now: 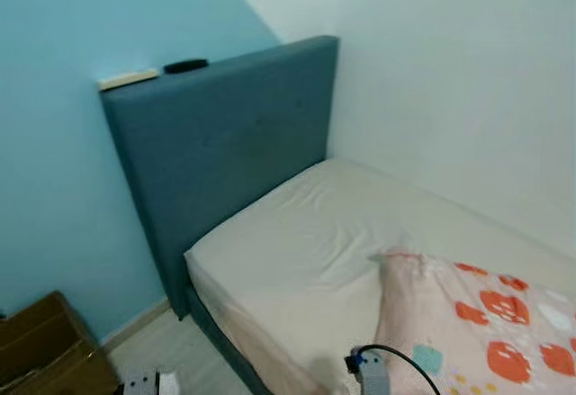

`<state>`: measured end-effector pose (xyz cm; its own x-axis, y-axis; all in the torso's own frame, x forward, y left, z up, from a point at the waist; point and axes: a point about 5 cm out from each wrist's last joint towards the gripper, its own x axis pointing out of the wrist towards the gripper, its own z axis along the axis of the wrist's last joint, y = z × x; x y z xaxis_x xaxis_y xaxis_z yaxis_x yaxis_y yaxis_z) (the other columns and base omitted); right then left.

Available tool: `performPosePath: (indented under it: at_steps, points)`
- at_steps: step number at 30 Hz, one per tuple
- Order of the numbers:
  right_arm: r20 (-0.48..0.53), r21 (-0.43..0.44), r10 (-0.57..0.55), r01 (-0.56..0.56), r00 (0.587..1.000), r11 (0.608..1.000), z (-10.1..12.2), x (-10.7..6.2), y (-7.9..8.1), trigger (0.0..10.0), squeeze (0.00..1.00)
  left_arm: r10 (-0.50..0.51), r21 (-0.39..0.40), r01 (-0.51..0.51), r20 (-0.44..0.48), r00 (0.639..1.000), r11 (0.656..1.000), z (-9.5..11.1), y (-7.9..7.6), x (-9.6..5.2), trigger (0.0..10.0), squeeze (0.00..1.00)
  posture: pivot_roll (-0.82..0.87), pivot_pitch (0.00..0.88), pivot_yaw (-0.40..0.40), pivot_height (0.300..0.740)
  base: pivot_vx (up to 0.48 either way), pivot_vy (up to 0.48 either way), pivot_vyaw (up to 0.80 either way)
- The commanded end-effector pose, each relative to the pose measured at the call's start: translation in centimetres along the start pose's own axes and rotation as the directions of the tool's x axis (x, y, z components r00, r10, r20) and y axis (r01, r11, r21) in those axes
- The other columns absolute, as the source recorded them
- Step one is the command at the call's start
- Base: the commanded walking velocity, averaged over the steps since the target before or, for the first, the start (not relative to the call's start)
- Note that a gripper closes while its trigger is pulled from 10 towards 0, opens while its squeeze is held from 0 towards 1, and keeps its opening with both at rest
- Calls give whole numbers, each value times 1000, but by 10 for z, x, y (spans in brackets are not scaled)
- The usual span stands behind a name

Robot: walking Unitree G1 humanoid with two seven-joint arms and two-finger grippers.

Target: Clean up the room

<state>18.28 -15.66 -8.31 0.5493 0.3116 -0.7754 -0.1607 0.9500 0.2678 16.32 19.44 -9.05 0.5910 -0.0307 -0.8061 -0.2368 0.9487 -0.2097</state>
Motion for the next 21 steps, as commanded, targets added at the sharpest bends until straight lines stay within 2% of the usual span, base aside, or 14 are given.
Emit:
performPosePath:
  at_steps: [1, 21]
  points:
    - [-17, -13, -3, 3, 1000, 1000, -3, -1, -1, 10000, 0, -1, 14, 2, -17, 1000, 1000, -1, -1, 0, 10000, 0, 3, 0, -27, 740, 0, 0, 725]
    - [-1, 5, 0, 0, 1000, 1000, -2, 0, 1, 10000, 0, -11, 26, 12, -36, 999, 1000, -6, -5, 0, 10000, 0, -9, 0, -17, 740, 0, 0, 731]
